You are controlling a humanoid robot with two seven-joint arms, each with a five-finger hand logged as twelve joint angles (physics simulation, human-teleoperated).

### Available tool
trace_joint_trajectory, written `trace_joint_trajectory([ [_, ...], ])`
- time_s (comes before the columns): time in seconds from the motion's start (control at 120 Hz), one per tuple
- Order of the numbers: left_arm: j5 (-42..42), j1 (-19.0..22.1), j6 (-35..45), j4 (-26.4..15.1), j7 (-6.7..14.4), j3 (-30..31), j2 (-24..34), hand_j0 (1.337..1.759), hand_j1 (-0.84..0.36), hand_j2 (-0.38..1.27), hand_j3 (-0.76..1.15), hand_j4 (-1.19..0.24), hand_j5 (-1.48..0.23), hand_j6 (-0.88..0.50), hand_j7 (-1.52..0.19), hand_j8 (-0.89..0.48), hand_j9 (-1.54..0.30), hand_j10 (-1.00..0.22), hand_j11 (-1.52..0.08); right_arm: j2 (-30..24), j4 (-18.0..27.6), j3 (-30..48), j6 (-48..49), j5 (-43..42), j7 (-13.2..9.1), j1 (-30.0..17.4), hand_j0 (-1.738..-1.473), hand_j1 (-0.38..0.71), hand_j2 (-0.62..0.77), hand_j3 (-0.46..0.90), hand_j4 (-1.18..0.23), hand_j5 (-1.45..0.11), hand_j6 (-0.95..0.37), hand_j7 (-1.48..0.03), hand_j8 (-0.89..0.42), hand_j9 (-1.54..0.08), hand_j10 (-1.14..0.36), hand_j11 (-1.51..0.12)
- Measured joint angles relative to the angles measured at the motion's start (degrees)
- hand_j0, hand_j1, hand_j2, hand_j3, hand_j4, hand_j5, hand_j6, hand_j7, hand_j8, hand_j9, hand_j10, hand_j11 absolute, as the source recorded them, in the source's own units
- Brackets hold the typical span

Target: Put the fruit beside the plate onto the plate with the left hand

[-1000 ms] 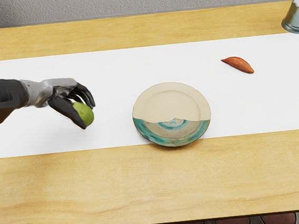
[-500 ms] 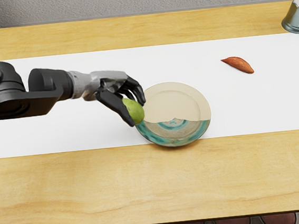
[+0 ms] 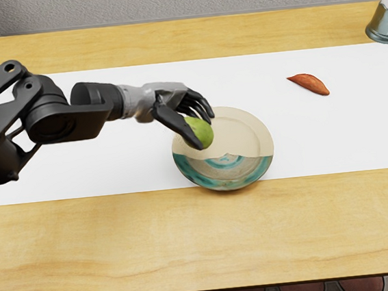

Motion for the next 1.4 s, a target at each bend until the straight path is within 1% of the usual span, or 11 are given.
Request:
trace_joint_trajectory([
  [0.225,0.1,0.5,2.1,3.5,0.0,-0.6,-2.5,1.656,-0.28,0.44,0.00,-0.66,-0.89,-0.57,-0.87,-0.50,-0.87,-0.64,-0.88,0.0,0.0,0.0,0.0,0.0,0.0,0.0,-1.658,-0.33,0.00,0.00,-0.02,-0.02,-0.01,-0.02,-0.01,-0.02,-0.01,-0.02],
  [0.45,0.2,0.0,2.5,4.4,0.0,1.9,-2.7,1.657,-0.29,0.44,0.00,-0.64,-0.85,-0.58,-0.85,-0.51,-0.85,-0.64,-0.85,0.0,0.0,0.0,0.0,0.0,0.0,0.0,-1.658,-0.33,0.00,0.00,-0.02,-0.02,-0.01,-0.02,-0.01,-0.02,-0.01,-0.02],
  [0.475,0.5,0.0,2.5,4.5,0.0,2.3,-3.4,1.656,-0.27,0.38,0.00,-0.65,-0.83,-0.58,-0.83,-0.54,-0.84,-0.64,-0.84,0.0,0.0,0.0,0.0,0.0,0.0,0.0,-1.658,-0.33,0.00,0.00,-0.02,-0.02,-0.01,-0.02,-0.01,-0.02,-0.01,-0.02],
  [0.567,0.2,-0.1,2.5,4.5,0.0,3.4,-5.1,1.657,-0.27,0.33,0.00,-0.60,-0.79,-0.56,-0.78,-0.49,-0.78,-0.60,-0.79,0.0,0.0,0.0,0.0,0.0,0.0,0.0,-1.658,-0.33,0.00,0.00,-0.02,-0.02,-0.01,-0.02,-0.01,-0.02,-0.01,-0.02],
  [0.65,0.3,-0.2,2.6,4.5,0.0,3.8,-5.7,1.657,-0.18,0.24,0.00,-0.50,-0.65,-0.47,-0.65,-0.43,-0.65,-0.51,-0.66,0.0,0.0,0.0,0.0,0.0,0.0,0.0,-1.658,-0.33,0.00,0.00,-0.02,-0.02,-0.01,-0.02,-0.01,-0.02,-0.01,-0.02],
  [0.75,0.3,-1.5,2.6,4.6,0.0,3.4,-5.9,1.658,0.01,0.15,0.00,-0.32,-0.42,-0.30,-0.42,-0.27,-0.42,-0.32,-0.42,0.0,0.0,0.0,0.0,0.0,0.0,0.0,-1.658,-0.33,0.00,0.00,-0.02,-0.02,-0.01,-0.02,-0.01,-0.02,-0.01,-0.02],
  [0.892,-0.4,-1.3,2.0,4.6,0.0,-0.5,-5.6,1.658,0.17,0.08,0.00,-0.16,-0.21,-0.16,-0.21,-0.14,-0.21,-0.17,-0.22,0.0,0.0,0.0,0.0,0.0,0.0,0.0,-1.658,-0.33,0.00,0.00,-0.02,-0.02,-0.01,-0.02,-0.01,-0.02,-0.01,-0.02],
  [1.0,-7.0,-0.3,-0.2,4.6,0.0,-2.8,-3.3,1.658,0.24,0.04,0.00,-0.10,-0.13,-0.09,-0.13,-0.09,-0.13,-0.10,-0.13,0.0,0.0,0.0,0.0,0.0,0.0,0.0,-1.658,-0.33,0.00,0.00,-0.02,-0.02,-0.01,-0.02,-0.01,-0.02,-0.01,-0.02],
  [1.217,-24.5,2.8,-11.4,4.6,0.0,-4.0,4.2,1.658,0.31,0.02,0.00,-0.04,-0.05,-0.04,-0.05,-0.03,-0.05,-0.04,-0.05,0.0,0.0,0.0,0.0,0.0,0.0,0.0,-1.658,-0.33,0.00,0.00,-0.02,-0.02,-0.01,-0.02,-0.01,-0.02,-0.01,-0.02],
  [1.358,-30.5,8.4,-13.1,4.6,0.0,-5.6,7.4,1.658,0.33,0.01,0.00,-0.02,-0.03,-0.02,-0.03,-0.02,-0.03,-0.02,-0.03,0.0,0.0,0.0,0.0,0.0,0.0,0.0,-1.658,-0.33,0.00,0.00,-0.02,-0.02,-0.01,-0.02,-0.01,-0.02,-0.01,-0.02],
  [1.4,-31.6,8.8,-13.3,4.6,0.0,-6.1,8.2,1.658,0.33,0.01,0.00,-0.02,-0.02,-0.02,-0.02,-0.02,-0.02,-0.02,-0.02,0.0,0.0,0.0,0.0,0.0,0.0,0.0,-1.658,-0.33,0.00,0.00,-0.02,-0.02,-0.01,-0.02,-0.01,-0.02,-0.01,-0.02],
])
